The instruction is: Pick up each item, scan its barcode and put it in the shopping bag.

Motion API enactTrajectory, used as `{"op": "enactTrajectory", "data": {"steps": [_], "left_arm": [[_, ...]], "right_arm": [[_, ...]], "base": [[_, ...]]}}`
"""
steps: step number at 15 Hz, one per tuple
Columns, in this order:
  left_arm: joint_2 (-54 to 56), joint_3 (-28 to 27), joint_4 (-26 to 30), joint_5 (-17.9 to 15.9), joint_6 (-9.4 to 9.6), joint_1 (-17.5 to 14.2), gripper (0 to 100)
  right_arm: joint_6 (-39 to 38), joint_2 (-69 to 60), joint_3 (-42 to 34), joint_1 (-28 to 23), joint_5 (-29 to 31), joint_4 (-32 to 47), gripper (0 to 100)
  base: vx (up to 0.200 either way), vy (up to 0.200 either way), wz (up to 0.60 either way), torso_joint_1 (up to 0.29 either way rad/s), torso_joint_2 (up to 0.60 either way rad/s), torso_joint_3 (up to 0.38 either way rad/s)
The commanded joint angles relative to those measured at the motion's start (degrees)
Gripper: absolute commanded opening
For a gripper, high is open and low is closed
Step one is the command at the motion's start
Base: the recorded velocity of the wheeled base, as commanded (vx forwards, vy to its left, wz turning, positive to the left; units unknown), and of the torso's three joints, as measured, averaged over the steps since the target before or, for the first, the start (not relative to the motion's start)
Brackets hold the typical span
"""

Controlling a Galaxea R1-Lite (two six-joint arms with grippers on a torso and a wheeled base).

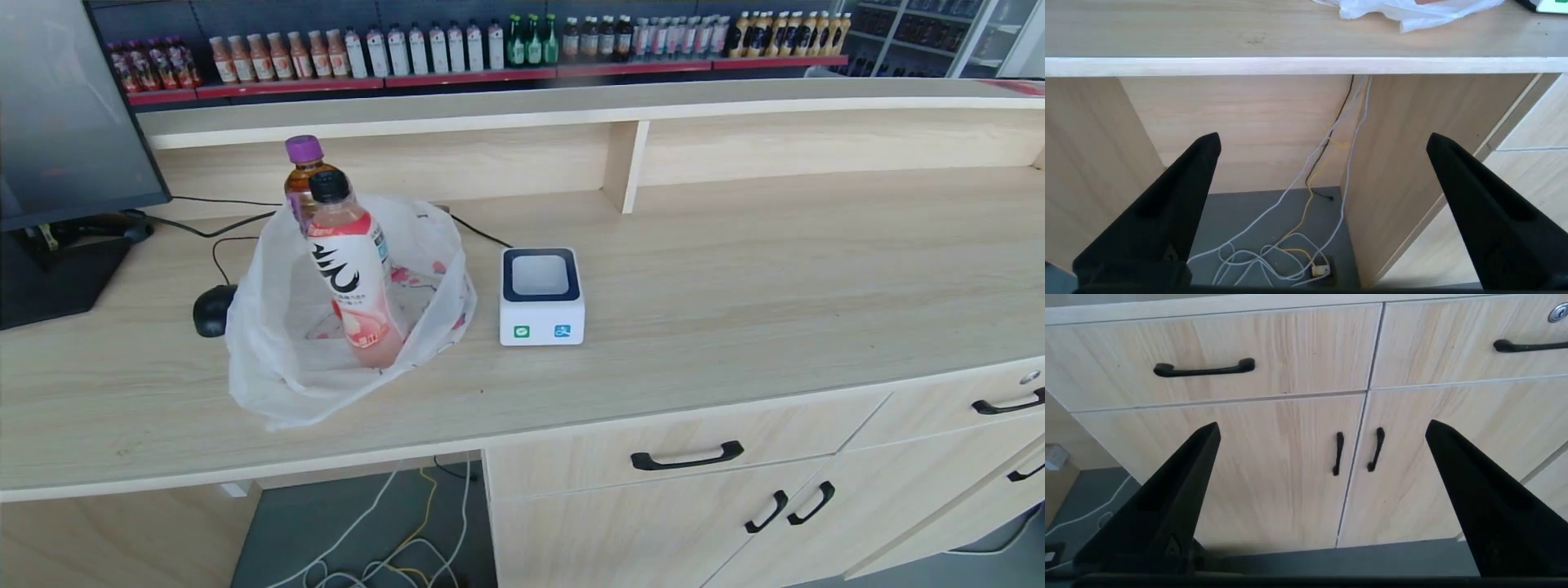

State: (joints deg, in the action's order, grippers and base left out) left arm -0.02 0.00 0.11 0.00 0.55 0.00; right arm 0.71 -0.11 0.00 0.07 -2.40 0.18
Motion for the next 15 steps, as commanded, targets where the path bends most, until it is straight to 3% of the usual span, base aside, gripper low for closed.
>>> {"op": "enactTrajectory", "data": {"steps": [1, 2, 15], "left_arm": [[0.02, 0.0, -0.02, 0.0, -0.02, 0.0, 100], [0.02, 0.0, -0.02, 0.0, 0.15, 0.0, 100], [0.02, 0.0, -0.02, 0.0, 0.15, 0.0, 100]], "right_arm": [[0.08, 0.11, 0.0, 0.01, 0.03, -0.01, 100], [0.17, 0.11, 0.0, 0.01, 0.03, -0.01, 100], [0.26, 0.11, 0.0, 0.01, 0.03, -0.01, 100]], "base": [[0.0, -0.2, 0.0, 0.002, 0.0, 0.002], [0.0, -0.2, 0.0, 0.002, 0.0, 0.002], [0.0, 0.0, 0.0, 0.0, 0.0, 0.0]]}}
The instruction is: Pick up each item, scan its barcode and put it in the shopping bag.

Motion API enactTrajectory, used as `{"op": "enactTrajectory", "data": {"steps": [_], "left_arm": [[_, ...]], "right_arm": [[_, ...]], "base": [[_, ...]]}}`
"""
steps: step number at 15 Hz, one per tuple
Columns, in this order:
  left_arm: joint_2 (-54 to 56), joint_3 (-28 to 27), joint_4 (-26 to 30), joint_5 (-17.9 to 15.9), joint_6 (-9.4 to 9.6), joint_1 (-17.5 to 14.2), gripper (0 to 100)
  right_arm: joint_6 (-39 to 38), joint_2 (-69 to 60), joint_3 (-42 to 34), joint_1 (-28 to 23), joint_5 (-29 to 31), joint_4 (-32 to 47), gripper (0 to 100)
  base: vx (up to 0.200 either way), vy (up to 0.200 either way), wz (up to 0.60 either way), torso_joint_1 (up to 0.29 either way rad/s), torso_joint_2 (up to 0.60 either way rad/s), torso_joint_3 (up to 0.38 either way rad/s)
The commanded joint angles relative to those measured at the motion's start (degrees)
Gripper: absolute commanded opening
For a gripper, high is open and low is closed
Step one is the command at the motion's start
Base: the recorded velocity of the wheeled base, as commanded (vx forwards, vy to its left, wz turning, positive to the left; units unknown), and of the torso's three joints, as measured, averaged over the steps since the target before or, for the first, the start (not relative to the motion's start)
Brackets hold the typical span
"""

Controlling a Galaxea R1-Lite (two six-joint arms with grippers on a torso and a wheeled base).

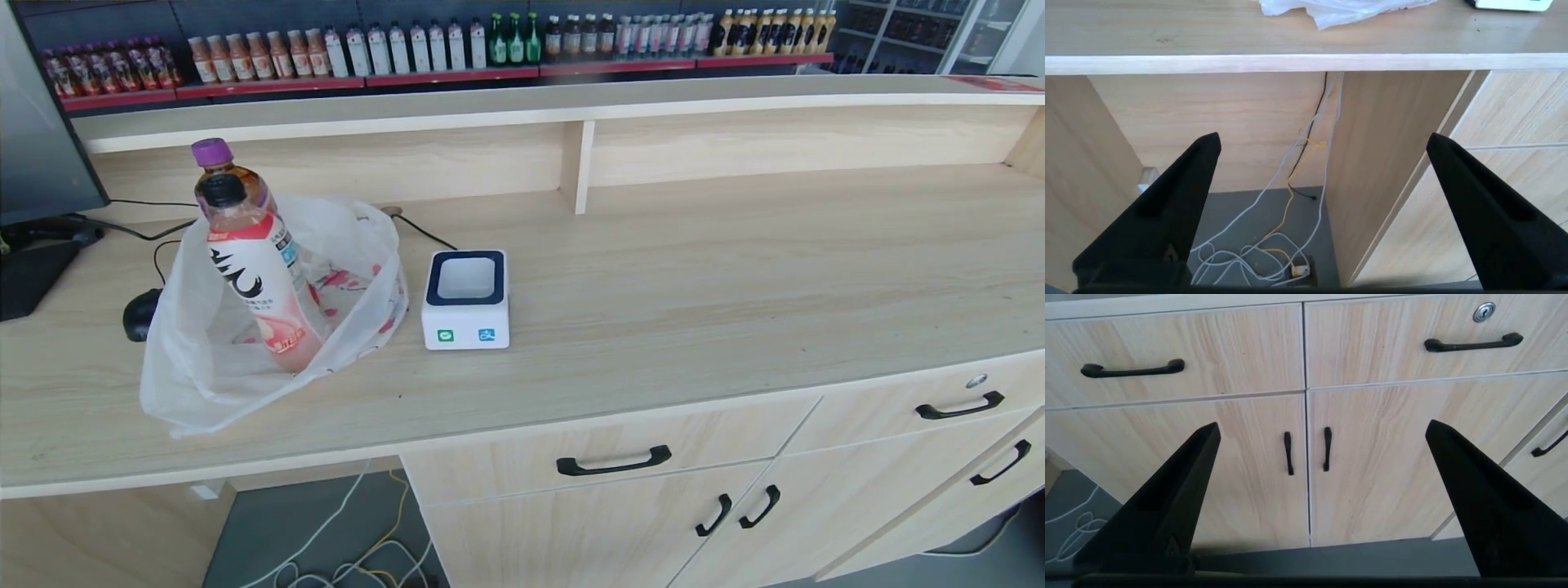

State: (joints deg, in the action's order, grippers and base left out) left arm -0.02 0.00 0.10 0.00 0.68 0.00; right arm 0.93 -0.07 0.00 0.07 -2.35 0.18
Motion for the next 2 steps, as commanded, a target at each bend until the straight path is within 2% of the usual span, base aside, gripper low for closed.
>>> {"op": "enactTrajectory", "data": {"steps": [1, 2], "left_arm": [[0.02, 0.0, -0.01, 0.0, 0.02, 0.0, 100], [0.02, 0.0, -0.01, 0.0, 0.02, 0.0, 100]], "right_arm": [[-0.05, 0.07, 0.0, 0.01, -0.02, -0.01, 100], [-0.05, 0.07, 0.0, 0.01, -0.02, -0.01, 100]], "base": [[0.0, 0.0, 0.0, 0.0, 0.0, 0.0], [0.0, 0.0, 0.0, 0.0, 0.0, 0.0]]}}
